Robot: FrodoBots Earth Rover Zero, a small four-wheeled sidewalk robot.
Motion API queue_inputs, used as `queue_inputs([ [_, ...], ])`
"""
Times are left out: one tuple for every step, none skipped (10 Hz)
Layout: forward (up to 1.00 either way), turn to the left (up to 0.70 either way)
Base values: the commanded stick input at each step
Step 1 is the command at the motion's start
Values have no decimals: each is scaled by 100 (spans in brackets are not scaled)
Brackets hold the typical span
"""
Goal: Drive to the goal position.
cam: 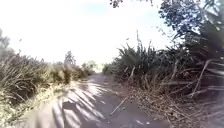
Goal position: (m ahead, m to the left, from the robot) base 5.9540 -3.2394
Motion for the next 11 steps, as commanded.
queue_inputs([
  [-70,-35],
  [-70,-35],
  [-70,-35],
  [-70,-35],
  [-70,-35],
  [-70,-35],
  [-70,-35],
  [-70,-35],
  [-70,-35],
  [-70,-35],
  [-70,-35],
])
